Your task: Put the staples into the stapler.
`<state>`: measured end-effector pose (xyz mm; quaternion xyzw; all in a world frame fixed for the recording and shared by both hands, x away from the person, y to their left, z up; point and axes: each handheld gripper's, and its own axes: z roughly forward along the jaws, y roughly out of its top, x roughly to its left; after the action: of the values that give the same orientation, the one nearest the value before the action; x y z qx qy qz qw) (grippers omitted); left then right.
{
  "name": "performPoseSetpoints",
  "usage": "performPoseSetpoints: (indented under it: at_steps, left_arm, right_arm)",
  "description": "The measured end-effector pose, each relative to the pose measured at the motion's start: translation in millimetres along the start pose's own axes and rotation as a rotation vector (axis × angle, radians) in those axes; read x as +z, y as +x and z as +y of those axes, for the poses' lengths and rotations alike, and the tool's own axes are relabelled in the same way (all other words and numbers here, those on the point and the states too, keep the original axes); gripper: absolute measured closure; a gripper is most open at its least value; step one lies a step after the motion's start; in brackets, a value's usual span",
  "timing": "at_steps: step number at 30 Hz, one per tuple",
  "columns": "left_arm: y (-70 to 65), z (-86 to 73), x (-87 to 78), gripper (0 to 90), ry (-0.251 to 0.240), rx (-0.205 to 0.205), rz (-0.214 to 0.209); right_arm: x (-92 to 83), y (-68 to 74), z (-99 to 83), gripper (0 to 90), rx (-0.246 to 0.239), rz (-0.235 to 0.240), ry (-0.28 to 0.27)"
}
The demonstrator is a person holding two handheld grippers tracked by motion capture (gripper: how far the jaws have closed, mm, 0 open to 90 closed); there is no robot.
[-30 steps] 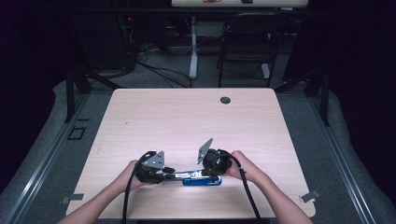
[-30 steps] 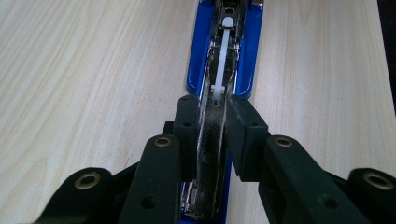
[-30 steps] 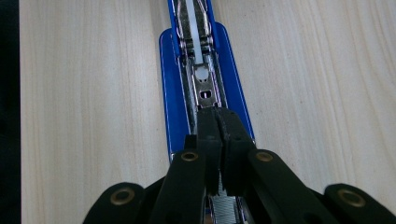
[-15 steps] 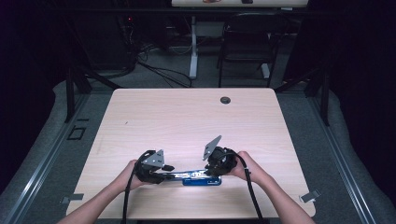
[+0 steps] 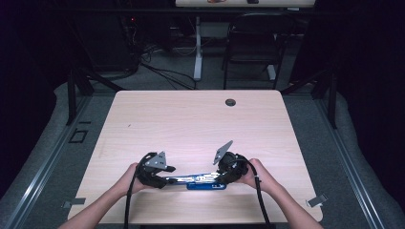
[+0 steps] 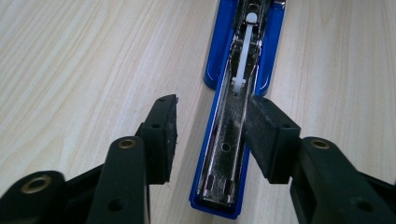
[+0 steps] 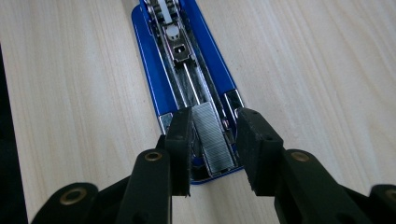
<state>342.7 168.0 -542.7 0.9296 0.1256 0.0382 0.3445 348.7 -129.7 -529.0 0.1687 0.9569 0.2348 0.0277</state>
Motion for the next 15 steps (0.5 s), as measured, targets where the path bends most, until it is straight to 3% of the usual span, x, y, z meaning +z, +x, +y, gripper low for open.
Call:
performPoseSetpoints:
  at_steps: [2,7,9,14,15]
  left_arm:
    - [-0.1,-1.7,-1.4,51.5,0.003,-0.002,-0.011]
    - [-3.7,-5.3,6.8,52.7,0.083,0.029,-0.025]
    - [-4.0,-5.2,7.8,59.0,0.078,0.034,-0.025]
    - [-5.1,-4.1,6.0,60.6,0.090,0.053,-0.020]
    - [-4.1,-4.1,5.8,60.8,0.087,0.058,-0.038]
  right_arm:
    - [1.4,0.8,-0.5,68.2,-0.002,0.001,0.002]
    - [1.3,1.6,-0.1,68.2,0.003,-0.004,0.009]
    - [1.5,2.1,0.0,68.2,0.005,-0.003,0.006]
    - [0.9,1.6,1.4,64.2,0.012,0.004,0.002]
    - [0.6,2.1,1.9,64.4,0.022,0.005,-0.011]
